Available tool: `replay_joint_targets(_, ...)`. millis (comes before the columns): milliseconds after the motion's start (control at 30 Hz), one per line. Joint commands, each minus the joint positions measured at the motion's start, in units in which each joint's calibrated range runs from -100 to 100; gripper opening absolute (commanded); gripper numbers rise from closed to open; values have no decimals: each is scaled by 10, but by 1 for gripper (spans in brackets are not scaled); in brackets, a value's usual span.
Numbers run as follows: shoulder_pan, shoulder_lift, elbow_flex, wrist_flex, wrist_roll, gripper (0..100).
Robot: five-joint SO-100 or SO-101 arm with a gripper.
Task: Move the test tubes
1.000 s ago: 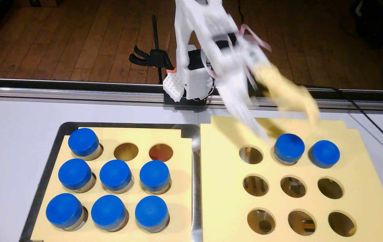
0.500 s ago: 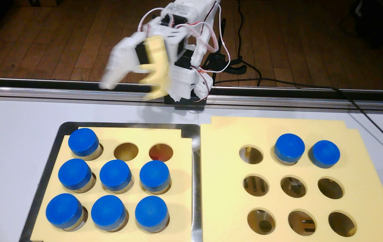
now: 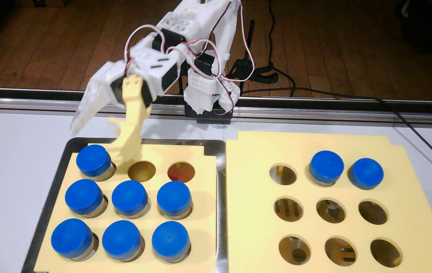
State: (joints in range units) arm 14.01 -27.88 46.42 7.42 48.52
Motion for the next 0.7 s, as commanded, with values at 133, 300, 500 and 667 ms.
replay_joint_targets(133,-3,39,-32,-12,2,35)
replay_joint_targets(300,-6,45,-36,-12,2,24)
replay_joint_targets(500,-26,78,-62,-11,1,15)
replay_joint_targets(667,-43,95,-72,-11,-2,14)
